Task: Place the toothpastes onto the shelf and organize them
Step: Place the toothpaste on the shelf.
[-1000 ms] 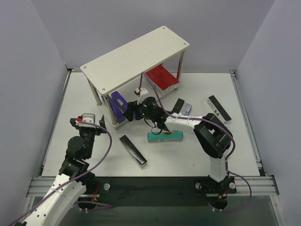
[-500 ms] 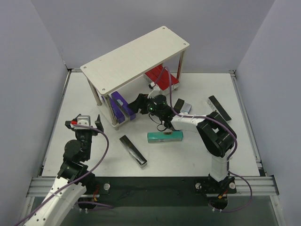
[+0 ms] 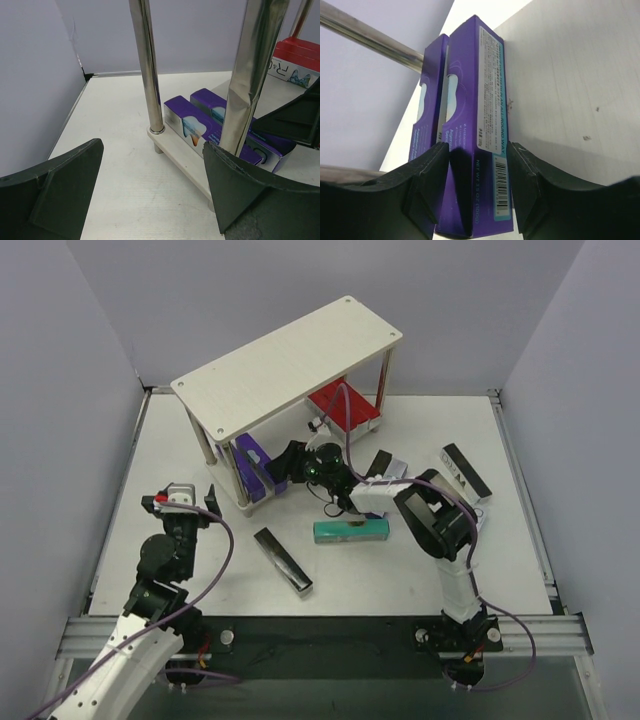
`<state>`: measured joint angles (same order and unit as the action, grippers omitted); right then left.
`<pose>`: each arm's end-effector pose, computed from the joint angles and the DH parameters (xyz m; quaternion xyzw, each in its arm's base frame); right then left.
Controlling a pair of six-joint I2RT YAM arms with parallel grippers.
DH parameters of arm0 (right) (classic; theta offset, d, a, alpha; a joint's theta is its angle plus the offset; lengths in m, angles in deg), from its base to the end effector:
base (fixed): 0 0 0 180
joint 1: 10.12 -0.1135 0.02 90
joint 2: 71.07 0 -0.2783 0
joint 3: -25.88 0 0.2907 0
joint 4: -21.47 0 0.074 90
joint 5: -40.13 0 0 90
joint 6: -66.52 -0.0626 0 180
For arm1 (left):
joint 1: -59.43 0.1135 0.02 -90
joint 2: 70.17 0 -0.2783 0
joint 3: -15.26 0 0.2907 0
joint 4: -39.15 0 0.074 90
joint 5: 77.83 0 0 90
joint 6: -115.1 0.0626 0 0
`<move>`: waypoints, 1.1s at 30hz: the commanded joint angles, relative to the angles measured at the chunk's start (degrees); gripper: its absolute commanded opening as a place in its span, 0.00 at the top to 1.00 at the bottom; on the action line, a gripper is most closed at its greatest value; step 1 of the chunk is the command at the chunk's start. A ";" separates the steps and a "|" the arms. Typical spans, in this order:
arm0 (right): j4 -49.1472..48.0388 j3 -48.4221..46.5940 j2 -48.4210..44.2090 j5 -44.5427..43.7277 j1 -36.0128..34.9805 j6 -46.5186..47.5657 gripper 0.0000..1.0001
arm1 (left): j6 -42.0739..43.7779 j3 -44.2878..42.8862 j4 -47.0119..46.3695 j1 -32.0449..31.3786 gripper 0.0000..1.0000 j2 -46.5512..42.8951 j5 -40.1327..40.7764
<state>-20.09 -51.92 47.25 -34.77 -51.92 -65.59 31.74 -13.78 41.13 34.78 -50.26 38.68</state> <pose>0.3674 0.3504 0.1721 -0.0919 0.6948 0.5413 0.4645 0.1701 -0.0473 0.2706 0.0081 0.6665 0.0356 0.7446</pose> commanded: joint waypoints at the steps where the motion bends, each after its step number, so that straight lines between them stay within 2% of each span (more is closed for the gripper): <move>1: -4.71 -3.98 1.12 0.38 -0.91 -0.96 0.51 | 0.13 -0.37 -1.75 0.30 0.07 0.05 -0.49; 15: -3.13 -7.23 3.84 0.02 -1.53 -1.40 0.58 | -0.22 -0.37 -1.58 0.30 0.07 0.40 -1.28; 33: -1.90 -9.43 5.08 1.17 -2.85 -1.92 0.60 | -0.31 -0.37 -1.76 0.30 0.07 0.49 -1.72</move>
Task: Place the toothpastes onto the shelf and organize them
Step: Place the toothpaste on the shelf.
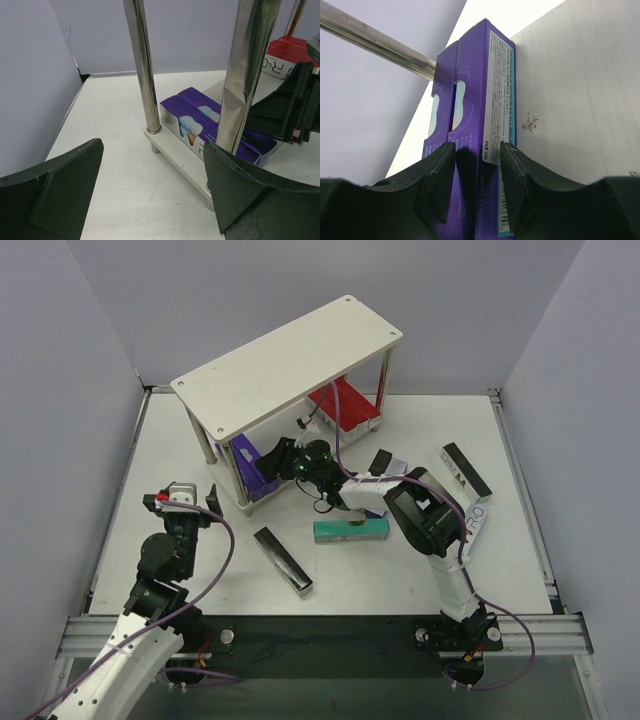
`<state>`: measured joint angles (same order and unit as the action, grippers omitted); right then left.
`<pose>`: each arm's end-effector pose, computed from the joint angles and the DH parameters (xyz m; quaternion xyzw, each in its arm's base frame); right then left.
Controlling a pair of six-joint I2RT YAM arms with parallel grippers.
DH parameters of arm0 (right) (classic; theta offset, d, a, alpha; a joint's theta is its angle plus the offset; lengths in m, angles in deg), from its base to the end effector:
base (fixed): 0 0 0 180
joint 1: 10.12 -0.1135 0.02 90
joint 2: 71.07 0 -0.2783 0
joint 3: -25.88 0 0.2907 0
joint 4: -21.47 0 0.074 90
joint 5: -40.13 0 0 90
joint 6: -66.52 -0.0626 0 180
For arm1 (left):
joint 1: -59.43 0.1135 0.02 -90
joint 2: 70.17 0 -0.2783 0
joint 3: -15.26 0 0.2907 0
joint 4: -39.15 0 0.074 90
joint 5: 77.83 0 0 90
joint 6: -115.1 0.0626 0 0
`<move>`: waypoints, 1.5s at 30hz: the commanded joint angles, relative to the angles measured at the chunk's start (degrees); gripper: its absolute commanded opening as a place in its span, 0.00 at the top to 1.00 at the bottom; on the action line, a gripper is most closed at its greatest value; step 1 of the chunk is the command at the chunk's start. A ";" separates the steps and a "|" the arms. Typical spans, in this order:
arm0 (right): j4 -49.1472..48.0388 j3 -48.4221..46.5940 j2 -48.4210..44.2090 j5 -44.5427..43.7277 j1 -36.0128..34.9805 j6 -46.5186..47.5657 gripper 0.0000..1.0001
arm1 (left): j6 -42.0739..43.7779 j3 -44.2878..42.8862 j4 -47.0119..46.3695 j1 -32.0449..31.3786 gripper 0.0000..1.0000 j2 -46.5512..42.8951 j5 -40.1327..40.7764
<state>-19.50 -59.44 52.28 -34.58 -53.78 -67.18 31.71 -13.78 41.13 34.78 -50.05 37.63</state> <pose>0.3765 0.3821 0.1738 -0.0962 0.6826 0.5625 0.4564 0.1707 -0.0487 0.2701 0.0154 0.6672 0.0298 0.7441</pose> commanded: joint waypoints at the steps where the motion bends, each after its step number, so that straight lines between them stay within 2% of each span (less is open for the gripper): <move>1: -2.49 -1.83 -0.13 1.06 -1.08 -0.33 0.60 | -0.28 -0.37 -1.84 0.30 0.07 0.36 -0.67; 6: -2.49 -0.69 -0.92 1.24 -1.17 0.28 0.59 | -0.20 -0.37 -1.93 0.30 0.07 0.45 -0.76; 10: -1.79 1.24 -3.89 -0.87 -0.55 1.07 0.47 | -0.20 -0.37 -1.76 0.30 0.07 0.45 -0.84; 18: -1.26 6.51 -11.45 -4.12 1.38 1.69 0.31 | -0.37 -0.45 -1.84 0.30 0.07 0.45 -1.19; 23: 2.07 14.14 -21.82 -7.46 3.14 3.44 0.23 | -0.46 -0.54 -1.58 0.30 0.07 0.27 -1.63; 28: 7.70 20.92 -33.23 -8.25 5.95 5.91 0.22 | -0.64 -0.63 -1.40 0.21 0.07 0.01 -2.25; 32: 22.86 24.36 -41.60 -14.75 7.18 10.55 0.23 | -0.72 -0.72 -1.23 0.12 0.07 -0.26 -2.51; 34: 27.55 23.58 -43.71 -14.59 7.01 14.85 0.25 | -0.64 -0.80 -1.23 0.21 0.07 -0.34 -2.51; 37: 31.96 22.52 -42.94 -11.34 5.79 17.41 0.27 | -0.64 -0.72 -1.40 0.21 0.07 -0.52 -2.51; 45: 30.21 16.72 -32.23 -10.98 -0.90 22.69 0.27 | -0.28 -0.72 -1.49 0.21 0.07 -0.61 -0.67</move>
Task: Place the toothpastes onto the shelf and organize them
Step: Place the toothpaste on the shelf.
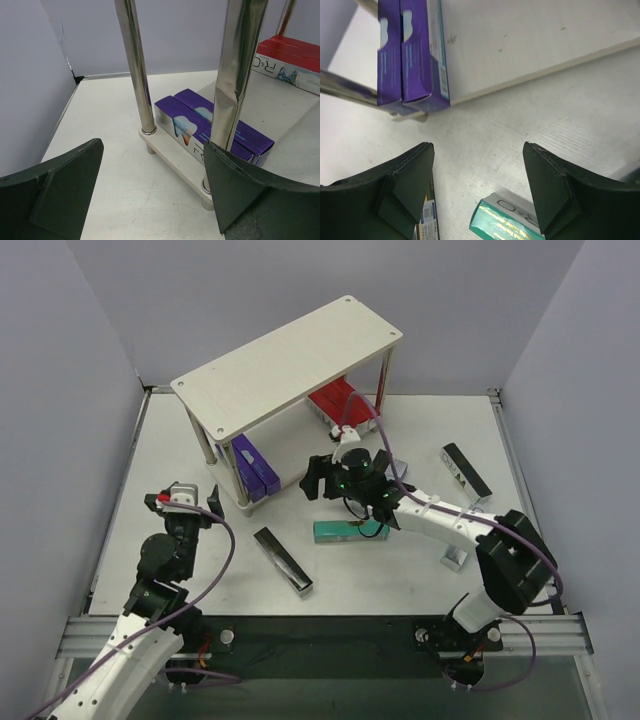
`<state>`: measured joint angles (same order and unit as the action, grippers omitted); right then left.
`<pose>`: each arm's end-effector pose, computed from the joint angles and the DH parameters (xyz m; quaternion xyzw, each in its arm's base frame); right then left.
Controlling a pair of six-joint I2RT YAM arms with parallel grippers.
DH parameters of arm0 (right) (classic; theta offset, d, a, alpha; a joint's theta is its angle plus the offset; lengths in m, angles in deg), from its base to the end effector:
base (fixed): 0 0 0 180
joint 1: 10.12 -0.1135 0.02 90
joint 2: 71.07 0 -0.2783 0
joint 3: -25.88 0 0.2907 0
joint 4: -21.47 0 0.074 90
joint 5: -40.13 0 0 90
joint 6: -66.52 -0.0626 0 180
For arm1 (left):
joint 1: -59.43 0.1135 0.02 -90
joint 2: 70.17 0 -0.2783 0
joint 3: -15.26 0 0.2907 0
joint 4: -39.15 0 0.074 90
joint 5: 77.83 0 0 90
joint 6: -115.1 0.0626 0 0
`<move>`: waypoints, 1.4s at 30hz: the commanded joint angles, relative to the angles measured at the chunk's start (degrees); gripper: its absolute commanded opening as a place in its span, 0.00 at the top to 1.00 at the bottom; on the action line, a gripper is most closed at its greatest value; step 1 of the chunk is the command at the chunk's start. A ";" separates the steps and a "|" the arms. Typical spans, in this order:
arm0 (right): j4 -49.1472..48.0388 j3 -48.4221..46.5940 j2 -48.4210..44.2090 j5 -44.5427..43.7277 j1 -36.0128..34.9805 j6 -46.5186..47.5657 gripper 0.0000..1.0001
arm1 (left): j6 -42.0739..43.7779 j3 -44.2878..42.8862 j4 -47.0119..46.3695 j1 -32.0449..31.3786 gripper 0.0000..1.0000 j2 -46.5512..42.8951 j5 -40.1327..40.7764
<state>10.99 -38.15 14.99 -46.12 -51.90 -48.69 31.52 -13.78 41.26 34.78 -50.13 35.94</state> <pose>0.2986 0.2723 0.2548 -0.1320 0.7632 0.3699 0.5131 0.1705 -0.0505 0.2701 0.0254 0.6667 0.0189 0.7447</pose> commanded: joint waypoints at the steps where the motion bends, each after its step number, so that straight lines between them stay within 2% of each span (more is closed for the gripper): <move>1: -0.46 -5.62 6.30 0.56 -3.13 4.21 0.27 | 0.00 -0.72 -1.62 0.21 0.07 -0.69 1.19; 12: -1.69 -16.43 18.08 -0.06 -5.85 3.51 0.27 | 0.35 -0.80 -1.18 0.30 0.07 -0.87 1.81; 25: -1.34 -20.21 22.04 0.21 -6.91 3.15 0.28 | -0.09 -0.72 -1.45 0.30 0.07 -0.70 1.02; 36: -1.43 -19.34 19.33 0.30 -6.91 2.98 0.28 | -0.17 -0.72 -1.27 0.30 0.07 -0.70 0.84; 39: -0.90 -16.01 14.41 -2.16 -6.47 2.54 0.27 | -0.18 -0.72 -1.36 0.30 0.07 -0.96 0.84; 42: 2.34 -10.83 7.82 -10.05 -5.25 1.05 0.24 | -0.17 -0.80 -1.36 0.30 0.07 -1.22 0.75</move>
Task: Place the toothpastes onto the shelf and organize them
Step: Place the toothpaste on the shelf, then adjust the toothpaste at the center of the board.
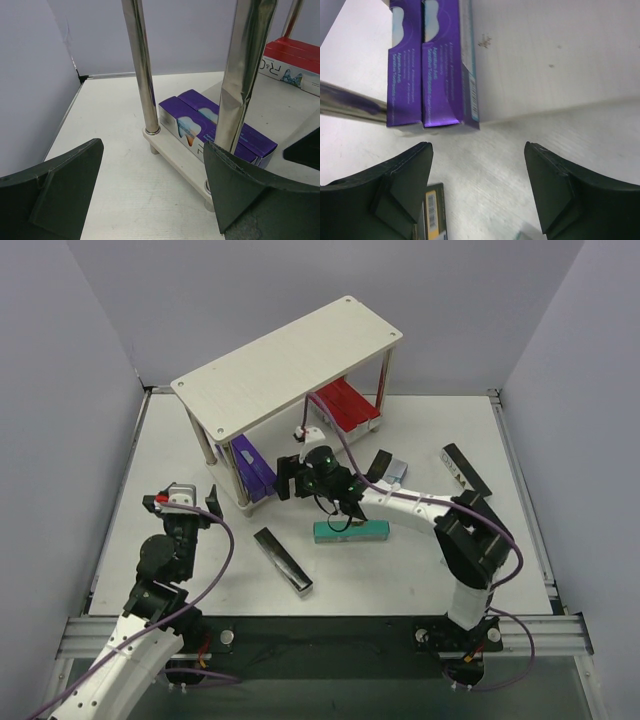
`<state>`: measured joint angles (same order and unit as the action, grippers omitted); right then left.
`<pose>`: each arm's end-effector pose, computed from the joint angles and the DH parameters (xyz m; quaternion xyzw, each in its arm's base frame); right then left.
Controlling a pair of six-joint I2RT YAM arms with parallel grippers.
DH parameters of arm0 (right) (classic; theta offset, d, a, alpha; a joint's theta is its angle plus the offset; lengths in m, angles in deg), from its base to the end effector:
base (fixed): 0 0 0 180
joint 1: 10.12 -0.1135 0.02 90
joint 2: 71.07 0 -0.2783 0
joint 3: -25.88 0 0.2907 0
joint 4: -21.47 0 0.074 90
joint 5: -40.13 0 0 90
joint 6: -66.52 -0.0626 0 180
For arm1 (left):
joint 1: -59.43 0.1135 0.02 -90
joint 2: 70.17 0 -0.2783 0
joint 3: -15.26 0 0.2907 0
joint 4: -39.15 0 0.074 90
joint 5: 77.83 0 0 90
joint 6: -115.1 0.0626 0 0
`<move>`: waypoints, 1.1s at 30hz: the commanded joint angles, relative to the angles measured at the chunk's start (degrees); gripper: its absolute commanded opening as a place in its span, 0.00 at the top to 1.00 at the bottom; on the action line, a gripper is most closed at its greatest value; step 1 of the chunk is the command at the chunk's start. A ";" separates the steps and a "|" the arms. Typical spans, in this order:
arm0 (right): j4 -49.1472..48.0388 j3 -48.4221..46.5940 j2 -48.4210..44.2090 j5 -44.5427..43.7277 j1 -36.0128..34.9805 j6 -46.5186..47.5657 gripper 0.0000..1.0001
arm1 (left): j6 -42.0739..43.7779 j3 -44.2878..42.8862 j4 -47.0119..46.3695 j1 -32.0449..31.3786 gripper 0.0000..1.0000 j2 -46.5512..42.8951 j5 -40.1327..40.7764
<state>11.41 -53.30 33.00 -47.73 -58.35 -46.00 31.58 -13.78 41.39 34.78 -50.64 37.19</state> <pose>0.3202 0.3621 0.2261 -0.1874 0.7699 0.3651 0.4887 0.1693 -0.0485 0.2711 0.0165 0.6651 0.0257 0.7461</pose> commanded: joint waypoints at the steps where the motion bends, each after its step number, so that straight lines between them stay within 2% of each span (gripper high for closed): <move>1: 3.24 5.73 -13.68 -10.72 1.47 -2.26 0.22 | -0.33 -0.80 -1.49 0.30 0.07 -0.63 -0.49; 5: 13.51 11.79 -21.35 -25.55 2.96 -7.00 0.17 | -0.68 -0.80 -1.58 0.21 0.07 -1.16 -0.84; 12: 26.19 20.50 -28.83 -33.24 5.51 -15.79 0.13 | -0.94 -0.80 -1.67 0.21 0.07 -1.25 -1.37; 15: 26.81 22.88 -29.54 -32.20 5.86 -17.02 0.12 | -1.12 -0.72 -1.67 0.21 0.07 -1.16 -1.64; 29: 26.63 22.18 -18.56 -23.14 8.06 -17.55 0.13 | -1.56 -0.54 -2.55 -0.05 0.07 -0.55 -3.04; 33: 31.11 21.56 -18.99 -20.77 6.75 -20.36 0.14 | -1.47 -0.54 -2.46 -0.49 0.07 -0.54 -2.95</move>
<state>37.68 -29.70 14.56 -70.75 -50.65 -63.53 30.66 -13.78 41.35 34.70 -51.25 35.16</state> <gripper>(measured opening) 0.866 0.927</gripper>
